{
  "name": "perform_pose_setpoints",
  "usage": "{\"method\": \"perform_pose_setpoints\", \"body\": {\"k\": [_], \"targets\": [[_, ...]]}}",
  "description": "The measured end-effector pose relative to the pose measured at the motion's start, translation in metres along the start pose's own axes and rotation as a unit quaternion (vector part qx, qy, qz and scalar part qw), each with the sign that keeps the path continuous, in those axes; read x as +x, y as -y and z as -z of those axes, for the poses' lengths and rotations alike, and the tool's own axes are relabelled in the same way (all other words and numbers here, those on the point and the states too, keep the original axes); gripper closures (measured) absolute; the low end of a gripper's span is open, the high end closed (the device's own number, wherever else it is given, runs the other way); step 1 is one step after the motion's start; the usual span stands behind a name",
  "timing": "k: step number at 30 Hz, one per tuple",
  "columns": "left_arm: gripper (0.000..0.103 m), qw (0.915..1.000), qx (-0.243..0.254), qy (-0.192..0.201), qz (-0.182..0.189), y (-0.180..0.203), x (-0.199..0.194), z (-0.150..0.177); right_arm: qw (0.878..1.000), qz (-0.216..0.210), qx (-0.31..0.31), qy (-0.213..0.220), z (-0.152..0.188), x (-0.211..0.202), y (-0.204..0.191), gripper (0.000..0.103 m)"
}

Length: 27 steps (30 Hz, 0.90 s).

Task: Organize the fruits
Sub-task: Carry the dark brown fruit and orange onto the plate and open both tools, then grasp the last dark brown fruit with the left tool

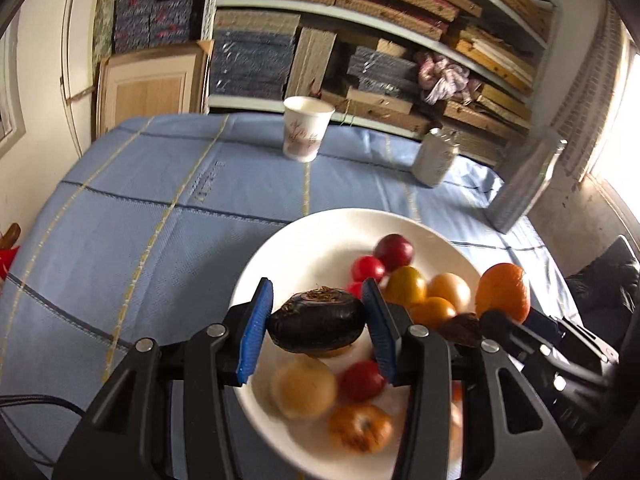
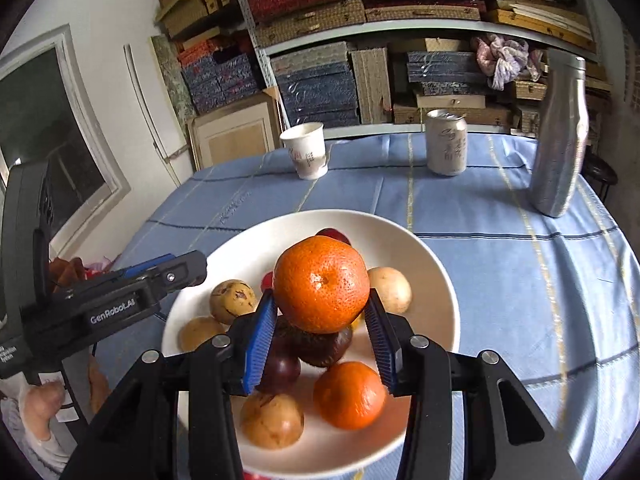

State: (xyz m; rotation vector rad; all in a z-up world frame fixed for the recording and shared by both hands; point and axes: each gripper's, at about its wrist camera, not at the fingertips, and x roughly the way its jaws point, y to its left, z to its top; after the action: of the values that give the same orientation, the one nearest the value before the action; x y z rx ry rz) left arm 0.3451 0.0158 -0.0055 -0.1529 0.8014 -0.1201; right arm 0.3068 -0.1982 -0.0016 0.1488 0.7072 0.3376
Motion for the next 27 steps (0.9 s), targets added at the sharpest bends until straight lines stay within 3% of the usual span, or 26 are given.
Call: {"method": "perform_pose_setpoints", "body": {"k": [8, 12, 16, 27], "targets": [[0.057, 0.9999, -0.003, -0.011, 0.006, -0.012, 0.030, 0.001, 0.998, 0.018, -0.052, 0.005, 0.004, 0.027, -0.018, 0.055], [0.046, 1.0000, -0.002, 0.002, 0.009, -0.012, 0.022, -0.002, 0.999, 0.010, -0.051, 0.006, 0.003, 0.025, -0.018, 0.054], [0.046, 0.9998, 0.002, 0.020, 0.007, -0.009, 0.007, -0.005, 0.999, 0.004, -0.047, 0.018, -0.001, 0.012, -0.020, 0.053], [0.036, 0.9987, 0.014, 0.048, 0.012, 0.002, -0.046, 0.002, 0.997, -0.032, -0.010, 0.067, -0.001, -0.063, -0.016, 0.036]]}}
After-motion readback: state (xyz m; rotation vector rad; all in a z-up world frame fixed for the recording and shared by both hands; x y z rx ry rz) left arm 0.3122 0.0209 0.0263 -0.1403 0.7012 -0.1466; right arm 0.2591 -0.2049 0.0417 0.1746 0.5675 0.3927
